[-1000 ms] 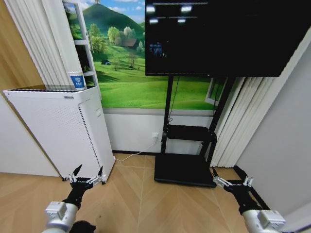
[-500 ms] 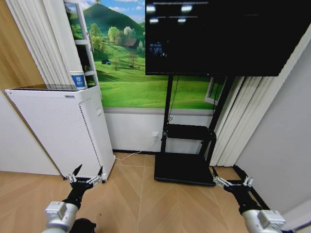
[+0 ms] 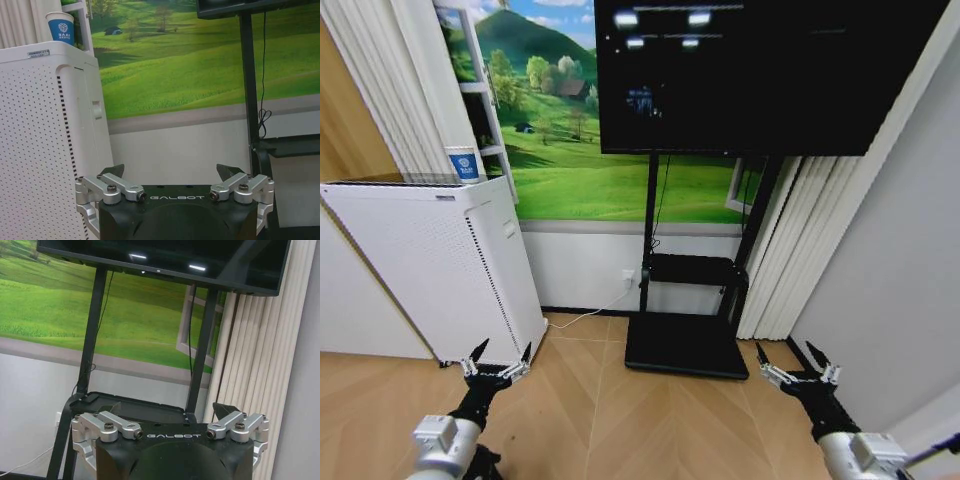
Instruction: Pick up the trash bin and place the garbage on the floor into it.
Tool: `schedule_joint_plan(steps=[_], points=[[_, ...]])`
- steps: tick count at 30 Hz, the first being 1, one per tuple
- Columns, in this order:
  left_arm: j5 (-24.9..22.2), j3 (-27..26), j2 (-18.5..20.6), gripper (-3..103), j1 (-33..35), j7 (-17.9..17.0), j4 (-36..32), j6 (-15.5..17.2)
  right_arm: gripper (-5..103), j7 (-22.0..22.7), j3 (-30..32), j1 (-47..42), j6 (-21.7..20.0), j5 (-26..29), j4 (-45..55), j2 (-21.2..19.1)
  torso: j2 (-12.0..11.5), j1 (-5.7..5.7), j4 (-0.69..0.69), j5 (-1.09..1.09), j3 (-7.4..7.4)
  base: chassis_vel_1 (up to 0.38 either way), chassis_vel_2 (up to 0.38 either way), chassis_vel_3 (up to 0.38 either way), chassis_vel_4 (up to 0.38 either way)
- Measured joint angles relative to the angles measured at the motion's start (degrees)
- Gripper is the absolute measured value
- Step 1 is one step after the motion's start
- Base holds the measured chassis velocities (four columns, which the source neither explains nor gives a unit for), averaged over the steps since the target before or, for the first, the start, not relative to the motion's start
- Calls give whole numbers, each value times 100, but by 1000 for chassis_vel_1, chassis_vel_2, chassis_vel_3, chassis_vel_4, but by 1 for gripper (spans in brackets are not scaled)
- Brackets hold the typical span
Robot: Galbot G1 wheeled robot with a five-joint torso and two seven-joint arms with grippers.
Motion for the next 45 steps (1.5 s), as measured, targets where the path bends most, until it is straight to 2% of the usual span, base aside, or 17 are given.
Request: schedule_joint_plan(steps=[35,43,45], points=[[0,-2,1,100,0,-2,1,0,100,-1,-2,0,0,0,1,1,-2,0,0,-7,-1,70,69,-68,-72],[0,0,1,100,0,-1,0,0,100,-1,-1,0,0,0,1,1,125,56,-1,-2,70,-53,-33,36,14],[0,0,1,100,0,-1,0,0,100,-1,0,0,0,0,1,1,222,99,-1,-2,124,-60,-52,8,-19]])
